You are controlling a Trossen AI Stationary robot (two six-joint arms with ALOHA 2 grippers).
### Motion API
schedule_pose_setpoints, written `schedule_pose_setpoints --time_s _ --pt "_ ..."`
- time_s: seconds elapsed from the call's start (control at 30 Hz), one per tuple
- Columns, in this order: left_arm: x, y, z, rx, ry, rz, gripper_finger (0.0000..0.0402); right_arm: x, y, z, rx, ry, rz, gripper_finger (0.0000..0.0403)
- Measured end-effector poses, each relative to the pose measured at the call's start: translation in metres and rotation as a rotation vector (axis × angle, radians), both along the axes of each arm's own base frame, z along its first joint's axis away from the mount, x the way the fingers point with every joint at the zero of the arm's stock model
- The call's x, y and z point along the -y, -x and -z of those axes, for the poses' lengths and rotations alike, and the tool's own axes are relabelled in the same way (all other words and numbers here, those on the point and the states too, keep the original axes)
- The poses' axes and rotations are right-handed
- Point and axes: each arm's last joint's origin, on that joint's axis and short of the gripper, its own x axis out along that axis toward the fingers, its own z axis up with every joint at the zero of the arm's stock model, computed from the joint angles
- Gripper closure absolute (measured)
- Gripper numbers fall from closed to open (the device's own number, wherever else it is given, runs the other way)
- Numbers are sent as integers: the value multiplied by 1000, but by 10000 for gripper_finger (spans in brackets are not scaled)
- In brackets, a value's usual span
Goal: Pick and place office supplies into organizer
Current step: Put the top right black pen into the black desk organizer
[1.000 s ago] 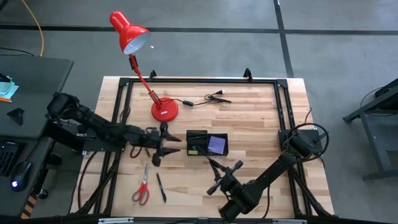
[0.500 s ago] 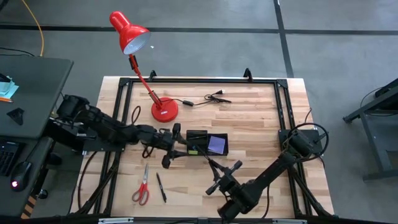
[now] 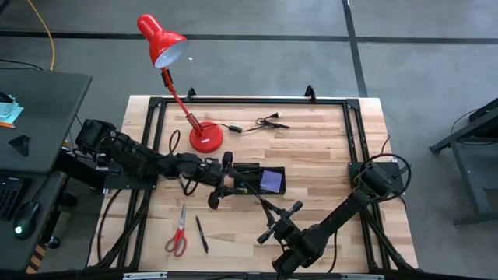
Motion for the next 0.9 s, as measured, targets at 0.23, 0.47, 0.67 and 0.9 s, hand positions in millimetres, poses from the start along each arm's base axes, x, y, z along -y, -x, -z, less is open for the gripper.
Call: schedule_pose_setpoints --time_s 0.23,0.47,0.67,0.9 --pt "1 -3 -5 10 -2 36 218 3 -3 0 -10 -13 5 382" --pt "1 -4 -2 -7 -3 22 226 8 -7 1 -16 -27 19 382" --pt "1 -5 1 -24 -6 24 270 9 -8 1 -13 -25 20 382" --pt "1 -5 0 -8 -15 21 336 9 -8 1 -15 -28 19 382"
